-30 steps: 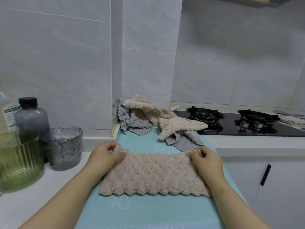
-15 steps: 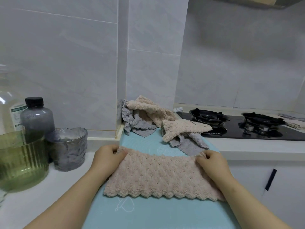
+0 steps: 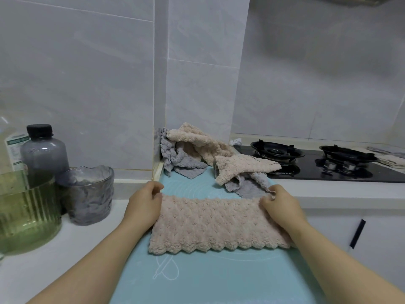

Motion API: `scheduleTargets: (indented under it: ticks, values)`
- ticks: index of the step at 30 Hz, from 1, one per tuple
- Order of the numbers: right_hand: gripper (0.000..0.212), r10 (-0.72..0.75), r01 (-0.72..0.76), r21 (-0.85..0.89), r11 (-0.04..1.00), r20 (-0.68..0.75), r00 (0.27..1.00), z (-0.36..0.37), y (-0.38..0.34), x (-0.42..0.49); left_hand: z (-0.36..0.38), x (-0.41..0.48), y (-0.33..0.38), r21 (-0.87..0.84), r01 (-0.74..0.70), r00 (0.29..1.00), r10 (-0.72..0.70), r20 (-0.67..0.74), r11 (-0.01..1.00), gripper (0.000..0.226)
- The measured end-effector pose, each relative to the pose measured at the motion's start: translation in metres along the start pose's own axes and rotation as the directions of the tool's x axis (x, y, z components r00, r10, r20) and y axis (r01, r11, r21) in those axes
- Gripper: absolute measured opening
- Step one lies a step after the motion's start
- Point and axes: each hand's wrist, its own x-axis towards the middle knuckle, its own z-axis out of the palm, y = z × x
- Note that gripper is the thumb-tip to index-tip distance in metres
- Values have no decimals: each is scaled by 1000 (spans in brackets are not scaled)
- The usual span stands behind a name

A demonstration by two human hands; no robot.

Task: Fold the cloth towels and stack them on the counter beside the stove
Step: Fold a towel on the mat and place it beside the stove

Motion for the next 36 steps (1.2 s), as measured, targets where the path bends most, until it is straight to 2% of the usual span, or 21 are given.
scheduleTargets:
  ticks: [2, 4, 5, 7, 9, 11, 13, 14, 15, 17, 20, 22, 27, 28, 31, 33, 34, 36]
  values:
    - [46, 14, -12, -61, 998, 36, 999, -5, 2, -4, 1, -2, 2, -33, -101, 993, 103, 65, 994, 19]
    - [50, 44, -38, -69, 997, 94, 995, -12, 4, -8, 1, -7, 3, -13, -168, 950, 166, 266, 986, 41]
    - [53, 60, -52, -61, 997, 126, 990, -16, 4, -11, 1, -9, 2, 34, -193, 910, 166, 379, 981, 52]
    - [57, 76, -71, -33, 997, 197, 978, -25, 3, -17, 1, -14, 1, 174, -280, 816, 139, 561, 944, 49]
    - [55, 72, -85, 34, 996, 267, 961, -32, 0, -27, 2, -17, 1, 318, -421, 741, 120, 661, 850, 42]
    - [46, 66, -90, 69, 994, 296, 953, -36, 1, -36, -1, -17, 5, 394, -474, 699, 64, 713, 787, 44]
    - [23, 74, -87, 39, 995, 252, 965, -37, 1, -42, -4, -14, 16, 435, -457, 686, -3, 727, 776, 46]
    - [22, 85, -91, 15, 996, 225, 971, -37, 1, -45, -4, -15, 23, 463, -459, 704, -8, 710, 758, 46]
    - [30, 88, -91, 2, 996, 210, 974, -37, 1, -49, -1, -18, 30, 488, -460, 740, 16, 673, 742, 45]
    - [38, 92, -94, 2, 996, 185, 978, -37, 0, -54, 11, -35, 45, 470, -477, 777, 105, 621, 743, 46]
    - [37, 99, -106, 38, 994, 166, 981, -36, 0, -59, 35, -69, 54, 468, -575, 701, 108, 705, 671, 52]
    - [34, 111, -122, 60, 991, 166, 980, -35, 1, -60, 40, -73, 52, 508, -573, 698, 59, 713, 643, 53]
    - [24, 137, -145, 72, 987, 107, 985, -28, 12, -61, 29, -62, 62, 480, -564, 631, -25, 775, 672, 53]
    - [23, 137, -145, 94, 985, 90, 986, -28, 13, -60, 25, -58, 64, 473, -559, 648, 2, 762, 681, 52]
    - [14, 137, -142, 156, 978, 40, 990, -32, 11, -58, 5, -44, 54, 548, -527, 777, 108, 620, 649, 48]
    - [8, 126, -125, 166, 978, 1, 992, -34, 5, -57, -3, -42, 34, 582, -505, 785, 59, 616, 638, 51]
    - [3, 112, -107, 172, 979, -20, 993, -35, -2, -58, -5, -45, 25, 577, -483, 777, 19, 629, 659, 52]
    - [8, 72, -61, 182, 981, -56, 996, -37, -20, -60, -5, -50, 16, 534, -444, 772, 5, 635, 719, 53]
